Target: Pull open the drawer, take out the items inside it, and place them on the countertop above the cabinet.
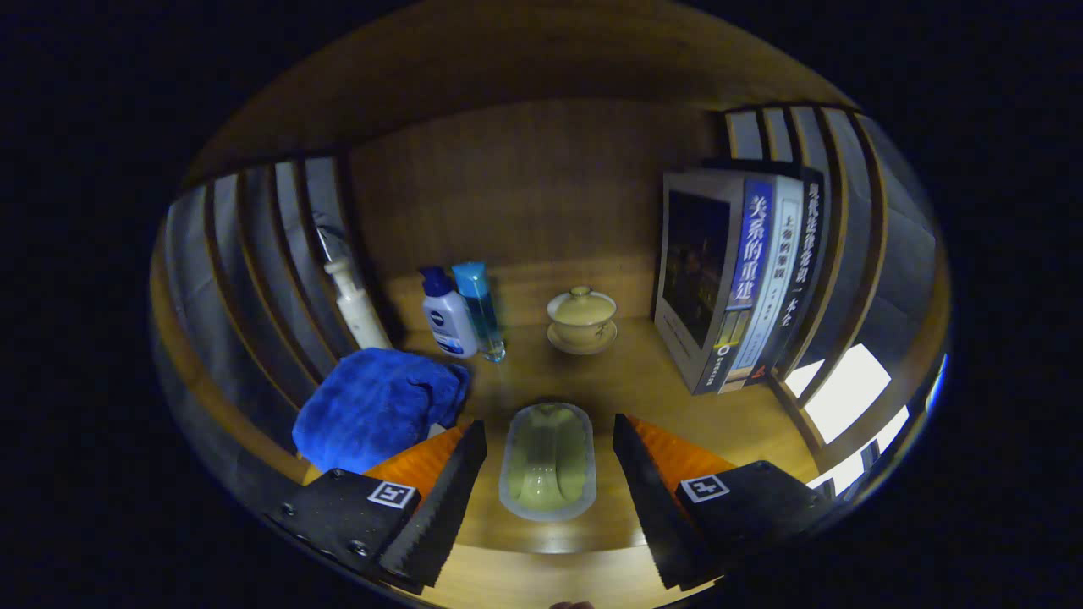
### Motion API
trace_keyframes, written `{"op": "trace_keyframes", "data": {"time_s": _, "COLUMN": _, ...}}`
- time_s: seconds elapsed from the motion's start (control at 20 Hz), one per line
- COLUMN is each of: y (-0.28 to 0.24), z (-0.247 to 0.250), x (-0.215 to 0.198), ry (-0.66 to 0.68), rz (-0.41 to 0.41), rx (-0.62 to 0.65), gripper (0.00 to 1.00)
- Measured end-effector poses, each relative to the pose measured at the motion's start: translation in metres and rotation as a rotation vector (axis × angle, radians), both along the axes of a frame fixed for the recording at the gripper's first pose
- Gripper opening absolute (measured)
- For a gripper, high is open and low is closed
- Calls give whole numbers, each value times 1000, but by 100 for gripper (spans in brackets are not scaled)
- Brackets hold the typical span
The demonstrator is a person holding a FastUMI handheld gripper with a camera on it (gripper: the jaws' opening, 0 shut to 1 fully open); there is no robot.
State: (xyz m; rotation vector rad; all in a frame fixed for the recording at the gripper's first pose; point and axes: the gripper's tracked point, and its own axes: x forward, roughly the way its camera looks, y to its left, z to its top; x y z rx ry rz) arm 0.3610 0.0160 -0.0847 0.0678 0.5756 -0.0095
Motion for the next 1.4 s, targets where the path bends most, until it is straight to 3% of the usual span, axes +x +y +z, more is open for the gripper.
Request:
{"op": "trace_keyframes", "data": {"time_s": 0.2, "y": -11, "z": 26, "x": -50, "ry": -52, "rz": 50, "rx": 46, "gripper": 98}}
{"op": "trace_keyframes", "data": {"time_s": 0.45, "y": -47, "z": 55, "x": -114, "ry": -171, "rz": 19, "rx": -39, "gripper": 97}}
{"op": "trace_keyframes", "data": {"time_s": 0.7, "y": -17, "z": 63, "x": -182, "ry": -219, "rz": 83, "rx": 22, "gripper": 97}}
{"op": "trace_keyframes", "data": {"time_s": 0.9, "y": 15, "z": 61, "x": -212, "ry": -280, "rz": 105, "rx": 102, "gripper": 97}}
{"op": "trace_keyframes", "data": {"time_s": 1.0, "y": 31, "z": 52, "x": -222, "ry": -313, "rz": 110, "rx": 124, "gripper": 97}}
{"op": "trace_keyframes", "data": {"time_s": 1.4, "y": 49, "z": -30, "x": -280, "ry": -329, "rz": 90, "rx": 2, "gripper": 98}}
